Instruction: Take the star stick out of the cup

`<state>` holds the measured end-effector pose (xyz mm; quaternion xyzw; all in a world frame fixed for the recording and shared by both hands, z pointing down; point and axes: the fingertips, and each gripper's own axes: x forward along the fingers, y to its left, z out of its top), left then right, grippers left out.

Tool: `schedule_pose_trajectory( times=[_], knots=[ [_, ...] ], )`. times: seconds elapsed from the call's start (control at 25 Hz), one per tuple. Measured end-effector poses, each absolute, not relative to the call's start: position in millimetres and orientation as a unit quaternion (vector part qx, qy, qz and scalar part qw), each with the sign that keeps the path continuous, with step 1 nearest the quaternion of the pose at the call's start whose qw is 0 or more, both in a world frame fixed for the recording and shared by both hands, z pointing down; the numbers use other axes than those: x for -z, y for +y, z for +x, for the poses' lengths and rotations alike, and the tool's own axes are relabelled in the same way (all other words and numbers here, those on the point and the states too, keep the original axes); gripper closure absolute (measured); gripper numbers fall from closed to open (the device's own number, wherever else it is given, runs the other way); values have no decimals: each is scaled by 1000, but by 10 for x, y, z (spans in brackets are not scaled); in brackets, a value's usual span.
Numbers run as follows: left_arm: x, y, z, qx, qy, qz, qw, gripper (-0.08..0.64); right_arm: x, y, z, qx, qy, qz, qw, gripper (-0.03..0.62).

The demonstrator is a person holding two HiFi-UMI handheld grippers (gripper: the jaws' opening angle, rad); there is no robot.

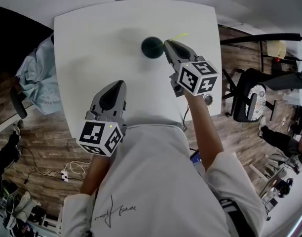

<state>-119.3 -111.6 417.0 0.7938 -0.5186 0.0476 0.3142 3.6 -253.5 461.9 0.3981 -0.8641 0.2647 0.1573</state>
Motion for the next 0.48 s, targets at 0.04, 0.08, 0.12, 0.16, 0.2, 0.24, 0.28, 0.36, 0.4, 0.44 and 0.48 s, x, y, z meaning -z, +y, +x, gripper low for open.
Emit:
schedule_pose_trajectory(
  times=[0.04, 0.08, 0.12, 0.16, 0.2, 0.24, 0.28, 0.36, 0.4, 0.44, 0.48],
  knots=[
    [-4169, -1113, -1192, -47, -519, 794, 314, 552, -4618, -2530, 38, -264, -864, 398, 157, 563],
    [-4167, -1109, -1193, -47, -519, 794, 313, 552, -4616, -2524, 39, -264, -865, 397, 157, 563],
    [-4164, -1104, -1196, -46, -520, 793, 313, 552, -4613, -2517, 40, -264, -865, 397, 157, 563],
    [-4161, -1101, -1201, -46, -521, 793, 312, 552, -4609, -2512, 39, -264, -865, 397, 157, 565],
    [-4158, -1099, -1209, -45, -522, 793, 311, 552, -4604, -2507, 37, -263, -865, 397, 157, 565],
    [-4155, -1098, -1217, -44, -523, 792, 311, 552, -4598, -2504, 34, -262, -865, 397, 157, 565],
    [-4151, -1096, -1223, -44, -523, 792, 311, 552, -4591, -2500, 31, -261, -866, 397, 157, 565],
    [-4141, -1092, -1228, -43, -523, 793, 310, 552, -4575, -2495, 28, -259, -866, 398, 157, 566],
    [-4138, -1090, -1227, -43, -522, 794, 310, 552, -4568, -2494, 29, -258, -866, 398, 158, 566],
    [-4136, -1088, -1224, -42, -521, 794, 309, 552, -4562, -2493, 30, -256, -867, 398, 158, 566],
    [-4136, -1087, -1222, -42, -521, 795, 309, 552, -4556, -2492, 31, -255, -867, 398, 158, 566]
  ],
)
